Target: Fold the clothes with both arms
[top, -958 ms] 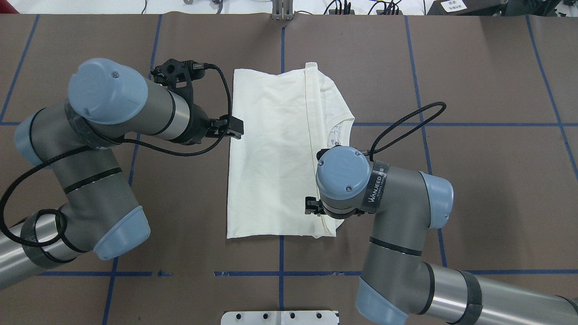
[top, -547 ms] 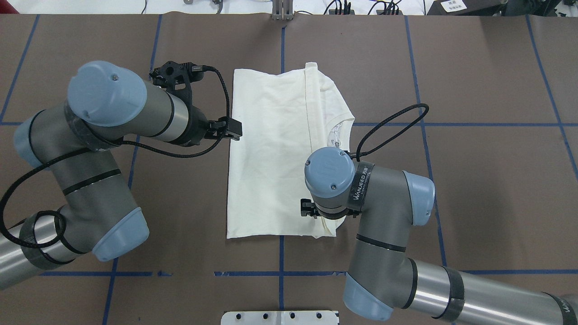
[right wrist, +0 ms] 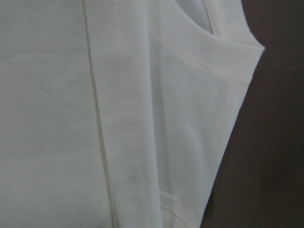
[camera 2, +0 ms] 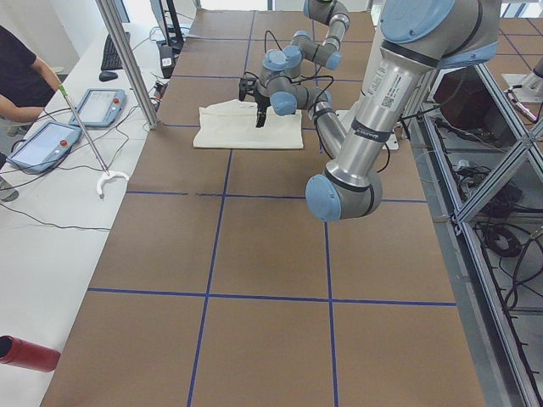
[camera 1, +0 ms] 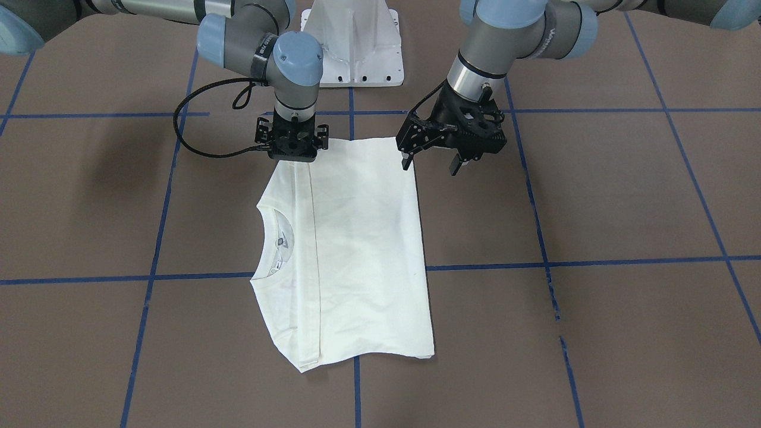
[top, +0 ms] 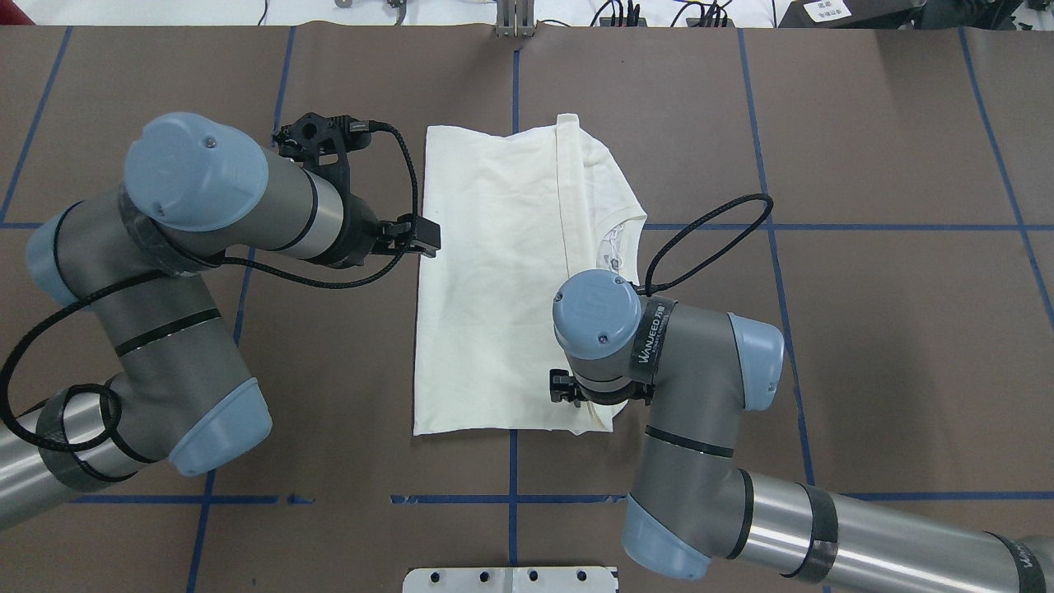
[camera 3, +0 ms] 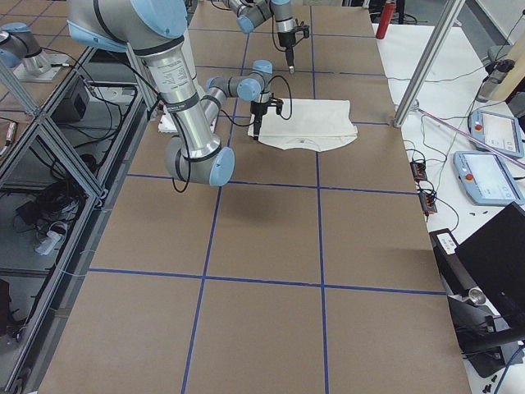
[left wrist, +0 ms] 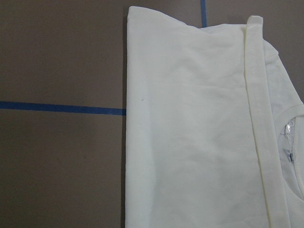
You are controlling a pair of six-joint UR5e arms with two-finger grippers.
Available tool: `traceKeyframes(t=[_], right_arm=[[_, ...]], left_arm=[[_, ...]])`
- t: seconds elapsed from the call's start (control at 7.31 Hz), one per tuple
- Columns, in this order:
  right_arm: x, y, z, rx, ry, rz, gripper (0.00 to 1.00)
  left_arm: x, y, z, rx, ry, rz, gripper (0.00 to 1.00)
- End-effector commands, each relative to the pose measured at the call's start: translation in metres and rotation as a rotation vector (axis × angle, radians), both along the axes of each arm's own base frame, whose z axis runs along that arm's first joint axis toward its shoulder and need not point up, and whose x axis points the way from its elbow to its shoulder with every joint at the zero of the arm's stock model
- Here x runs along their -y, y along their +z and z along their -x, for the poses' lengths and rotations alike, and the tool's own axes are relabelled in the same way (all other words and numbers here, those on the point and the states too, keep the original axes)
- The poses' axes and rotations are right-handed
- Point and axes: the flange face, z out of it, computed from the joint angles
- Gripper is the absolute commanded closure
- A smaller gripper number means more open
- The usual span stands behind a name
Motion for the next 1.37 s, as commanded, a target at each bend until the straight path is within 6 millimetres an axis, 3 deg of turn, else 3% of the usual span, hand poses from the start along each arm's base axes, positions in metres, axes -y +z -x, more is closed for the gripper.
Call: traceKeyframes(t=[0.0,0.55,1.23], right_arm=[[0.000,0.006,0.000,-0.028,-0.010,0.007,0.00],[0.004,0.010,-0.005,-0.063,-0.023,0.006,0.00],[0.034,0.030,-0.034,-0.118,-0.003,0.007,0.00]], left_arm=[[0.001,0.001,-0.001,0.001,-0.001,0.000,0.00],[-0.001,0.001,-0.003,0.000,0.001,0.000,0.00],[-0.011,0.001,-0.015,-0.001,0.022,0.005,0.00]])
